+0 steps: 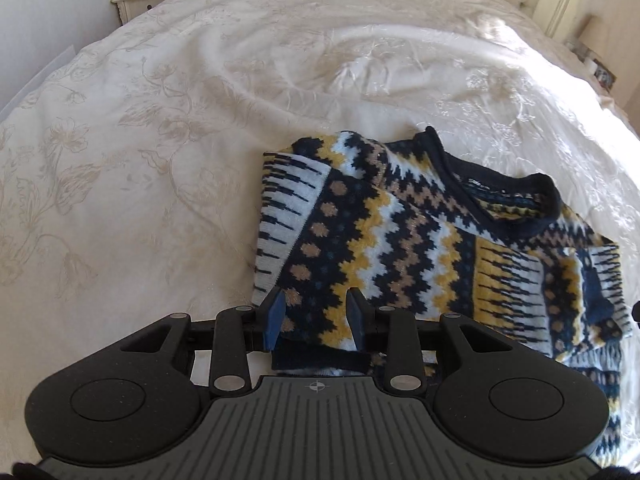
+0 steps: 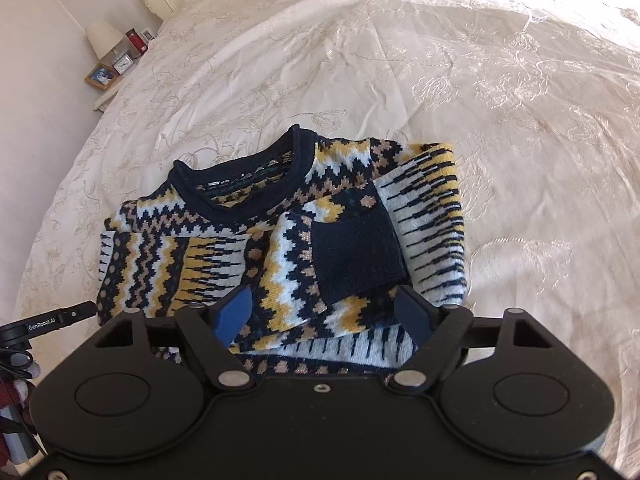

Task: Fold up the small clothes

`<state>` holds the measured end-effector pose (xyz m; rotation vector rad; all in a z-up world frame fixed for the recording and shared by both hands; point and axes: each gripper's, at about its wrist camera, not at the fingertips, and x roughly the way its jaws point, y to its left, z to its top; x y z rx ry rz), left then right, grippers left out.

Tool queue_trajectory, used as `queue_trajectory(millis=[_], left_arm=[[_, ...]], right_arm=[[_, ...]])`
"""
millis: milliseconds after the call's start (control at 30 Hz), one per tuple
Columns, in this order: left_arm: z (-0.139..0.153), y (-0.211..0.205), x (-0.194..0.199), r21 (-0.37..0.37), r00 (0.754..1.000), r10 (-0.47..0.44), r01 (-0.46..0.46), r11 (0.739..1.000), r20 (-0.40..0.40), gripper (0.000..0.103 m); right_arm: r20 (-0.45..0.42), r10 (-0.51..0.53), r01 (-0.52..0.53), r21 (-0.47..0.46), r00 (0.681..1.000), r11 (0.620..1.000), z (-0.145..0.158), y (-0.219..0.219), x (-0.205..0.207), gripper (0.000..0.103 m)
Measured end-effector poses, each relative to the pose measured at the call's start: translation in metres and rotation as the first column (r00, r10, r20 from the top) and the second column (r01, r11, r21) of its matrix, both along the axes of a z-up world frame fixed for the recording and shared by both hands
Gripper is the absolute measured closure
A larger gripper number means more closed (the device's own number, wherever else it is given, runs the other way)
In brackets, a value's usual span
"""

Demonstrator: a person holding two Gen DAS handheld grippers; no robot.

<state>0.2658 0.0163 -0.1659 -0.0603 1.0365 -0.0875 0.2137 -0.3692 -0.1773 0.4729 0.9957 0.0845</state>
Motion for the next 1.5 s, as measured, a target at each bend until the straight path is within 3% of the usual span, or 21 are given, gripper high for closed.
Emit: queue_trajectory(millis=[67, 300, 600, 633, 733, 833, 1000, 1200, 1300, 1333, 1400, 1467, 1500], left_arm=[[-0.007, 0.000, 0.007, 0.009, 1.000, -0.008, 0.008, 1.000, -0.009, 0.070], [-0.045, 0.007, 0.021, 0.024, 0.994, 0.029, -0.026, 0.999, -0.108, 0.070], [-0.047, 0.008, 0.024, 0.004, 0.993, 0.033, -0.033, 0.999, -0.113, 0.069], [-0.045, 0.008, 0.023, 0.002, 0.993, 0.033, -0.033, 0.999, -0.114, 0.069], [-0.041, 0.007, 0.022, 0.002, 0.993, 0.032, -0.032, 1.000, -0.115, 0.069], [-0.033, 0.006, 0.020, -0.009, 0.994, 0.034, -0.035, 0.999, -0.107, 0.069], [-0.012, 0.010, 0.016, -0.044, 0.998, 0.036, -0.038, 0.998, -0.053, 0.069], [-0.003, 0.010, 0.030, -0.047, 0.999, 0.020, -0.021, 0.999, -0.031, 0.068], [-0.003, 0.009, 0.041, -0.050, 1.000, 0.010, -0.011, 0.999, -0.026, 0.068], [-0.004, 0.009, 0.045, -0.056, 1.000, 0.006, -0.007, 0.998, -0.026, 0.068], [-0.008, 0.009, 0.054, -0.062, 0.999, 0.003, -0.005, 0.998, -0.033, 0.068], [-0.012, 0.010, 0.064, -0.047, 0.999, 0.008, -0.010, 0.999, -0.039, 0.068], [-0.014, 0.011, 0.069, -0.042, 0.999, 0.011, -0.013, 0.999, -0.041, 0.068]], right_arm=[[-0.006, 0.003, -0.003, -0.029, 1.000, 1.000, -0.004, 0.000, 0.009, 0.036], [-0.038, 0.012, -0.014, -0.067, 0.999, 0.998, -0.026, -0.006, 0.036, 0.036], [-0.098, 0.030, -0.031, -0.015, 0.995, 0.999, -0.056, -0.016, 0.057, 0.035], [-0.091, 0.029, -0.029, 0.002, 0.995, 1.000, -0.057, -0.017, 0.057, 0.039], [-0.100, 0.020, -0.015, 0.047, 0.995, 0.999, -0.059, -0.019, 0.055, 0.077], [-0.058, 0.034, -0.031, 0.052, 0.998, 0.998, -0.043, -0.018, 0.046, 0.082], [0.033, 0.018, -0.016, -0.038, 0.999, 0.999, -0.003, -0.023, 0.020, 0.082], [-0.087, 0.003, -0.012, -0.105, 0.996, 0.994, -0.033, -0.032, 0.020, 0.082], [-0.095, 0.008, -0.018, -0.110, 0.995, 0.994, -0.037, -0.029, 0.018, 0.080], [-0.091, 0.010, -0.020, -0.112, 0.996, 0.993, -0.037, -0.028, 0.018, 0.073], [-0.084, 0.007, -0.016, -0.107, 0.996, 0.994, -0.035, -0.028, 0.019, 0.072], [-0.075, -0.009, 0.001, -0.098, 0.997, 0.995, -0.034, -0.032, 0.018, 0.047], [-0.066, -0.017, 0.011, -0.095, 0.998, 0.995, -0.032, -0.034, 0.018, 0.043]])
